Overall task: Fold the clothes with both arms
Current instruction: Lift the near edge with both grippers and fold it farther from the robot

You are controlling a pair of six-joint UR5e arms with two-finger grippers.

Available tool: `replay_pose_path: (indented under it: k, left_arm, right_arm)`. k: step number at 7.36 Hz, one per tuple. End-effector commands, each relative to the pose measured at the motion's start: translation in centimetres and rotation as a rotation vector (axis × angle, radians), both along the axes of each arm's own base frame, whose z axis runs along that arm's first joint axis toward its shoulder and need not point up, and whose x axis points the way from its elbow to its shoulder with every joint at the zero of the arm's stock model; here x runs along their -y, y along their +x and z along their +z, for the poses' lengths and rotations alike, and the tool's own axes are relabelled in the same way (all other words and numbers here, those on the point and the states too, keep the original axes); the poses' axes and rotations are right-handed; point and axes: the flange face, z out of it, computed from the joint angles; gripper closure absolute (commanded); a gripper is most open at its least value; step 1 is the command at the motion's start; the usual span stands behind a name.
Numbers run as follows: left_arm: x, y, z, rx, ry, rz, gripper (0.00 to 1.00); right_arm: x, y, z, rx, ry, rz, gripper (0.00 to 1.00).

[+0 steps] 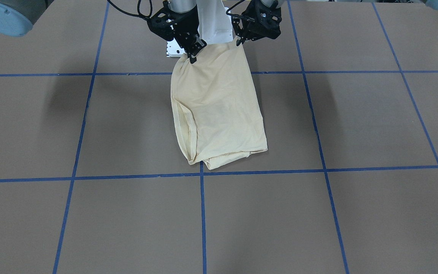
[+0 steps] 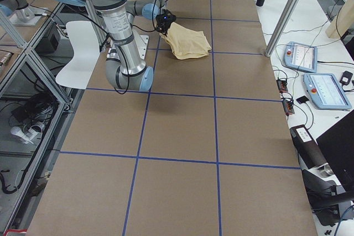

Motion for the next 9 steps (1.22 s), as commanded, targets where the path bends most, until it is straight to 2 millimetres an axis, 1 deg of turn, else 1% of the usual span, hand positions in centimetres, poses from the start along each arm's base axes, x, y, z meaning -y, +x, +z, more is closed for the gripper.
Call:
replay_pose_path:
  k: [1,2,3,4,5,6,7,8,9]
  left_arm:
    - [2.6,1.3,0.2,0.041,-0.010,-0.037,1.00]
    - [5.4,3.2,0.3,0.067,-0.012,-0.080,1.00]
    - [8.4,4.1,-0.2,0.078,0.016,-0.105,1.00]
    - [10.7,3.7,0.6,0.102,0.041,-0.127,1.00]
    - [13.5,2.3,0.9,0.114,0.078,-0.154,1.00]
    - [16.4,1.2,1.1,0.134,0.120,-0.176,1.00]
    - [19.1,1.5,1.6,0.164,0.141,-0.186,1.00]
    - [20.8,3.1,2.6,0.200,0.137,-0.188,1.00]
    - [21.6,3.7,3.1,0.225,0.150,-0.201,1.00]
  right_arm:
    - [5.5,0.2,-0.8,-0.030,0.042,0.047,1.00]
    - [8.2,-1.2,-1.0,-0.059,0.045,0.068,1.00]
    - [10.9,-2.8,0.0,-0.050,0.063,0.087,1.00]
    - [13.5,-4.7,0.6,-0.037,0.071,0.109,1.00]
    - [15.8,-6.5,0.7,-0.050,0.073,0.121,1.00]
    - [16.4,-7.2,1.2,-0.069,0.091,0.104,1.00]
    - [16.8,-7.1,1.3,-0.076,0.100,0.100,1.00]
    - [17.2,-6.9,1.4,-0.081,0.119,0.089,1.00]
    - [17.6,-6.7,1.5,-0.091,0.141,0.073,1.00]
